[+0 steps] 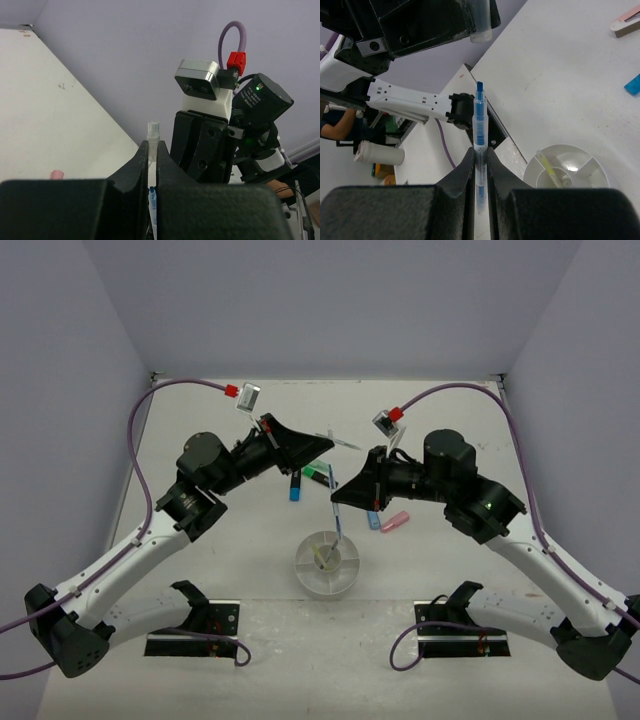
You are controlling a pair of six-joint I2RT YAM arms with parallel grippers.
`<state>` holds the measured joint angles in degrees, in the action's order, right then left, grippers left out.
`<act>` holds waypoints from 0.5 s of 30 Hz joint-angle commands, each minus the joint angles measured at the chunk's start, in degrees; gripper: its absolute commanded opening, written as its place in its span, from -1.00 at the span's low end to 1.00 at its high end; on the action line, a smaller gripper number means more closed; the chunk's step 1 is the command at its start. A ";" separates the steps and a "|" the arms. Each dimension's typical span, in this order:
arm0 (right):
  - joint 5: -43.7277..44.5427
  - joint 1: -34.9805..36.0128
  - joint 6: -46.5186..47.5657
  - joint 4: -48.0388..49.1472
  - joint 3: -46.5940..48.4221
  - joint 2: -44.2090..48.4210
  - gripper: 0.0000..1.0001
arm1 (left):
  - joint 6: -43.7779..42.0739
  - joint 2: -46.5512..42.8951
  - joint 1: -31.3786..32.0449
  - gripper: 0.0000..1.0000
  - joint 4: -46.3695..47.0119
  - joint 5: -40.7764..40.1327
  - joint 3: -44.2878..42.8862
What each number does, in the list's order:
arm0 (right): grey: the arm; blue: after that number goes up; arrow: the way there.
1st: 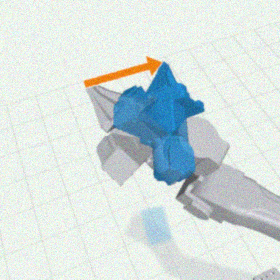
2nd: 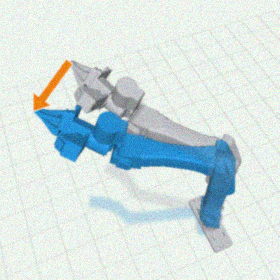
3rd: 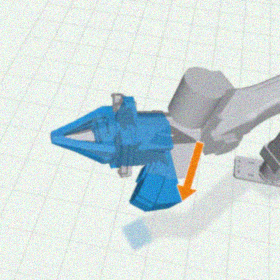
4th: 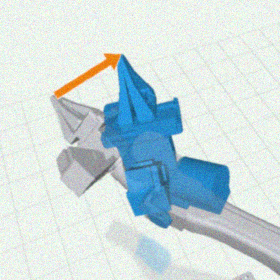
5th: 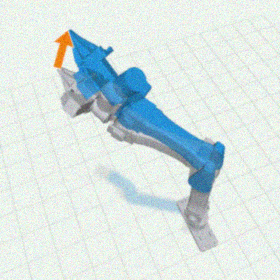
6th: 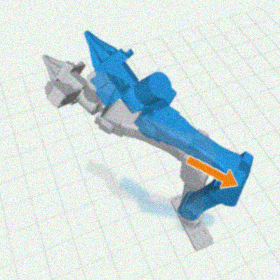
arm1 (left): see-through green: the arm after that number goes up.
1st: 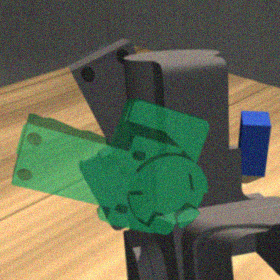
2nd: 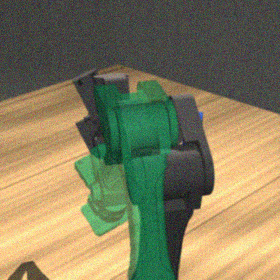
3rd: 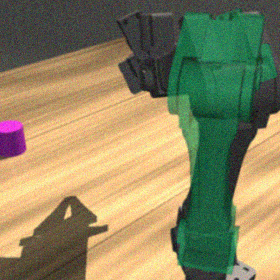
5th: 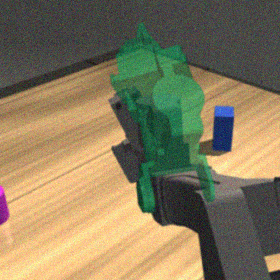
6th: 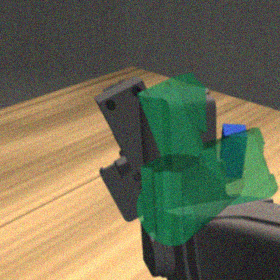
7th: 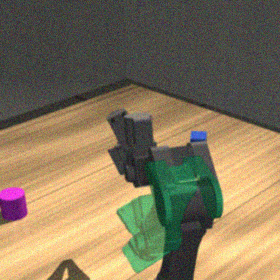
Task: Sort the stationery into containers
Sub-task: Close the pen cap on the pen.
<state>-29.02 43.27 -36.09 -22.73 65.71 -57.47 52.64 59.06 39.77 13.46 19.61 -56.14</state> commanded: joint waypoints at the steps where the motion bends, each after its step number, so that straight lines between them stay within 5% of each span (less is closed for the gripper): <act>1: 2.17 0.06 1.86 -0.21 3.66 0.11 -1.00 | 1.64 -1.65 -0.21 -1.00 2.98 1.98 1.16; 15: 3.35 -0.61 3.18 -1.67 6.40 -1.91 -1.00 | 2.52 -2.33 -0.13 -1.00 2.84 2.57 2.03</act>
<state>-26.89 43.05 -34.24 -23.79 69.65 -58.78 54.48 58.08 39.77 13.91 20.72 -54.48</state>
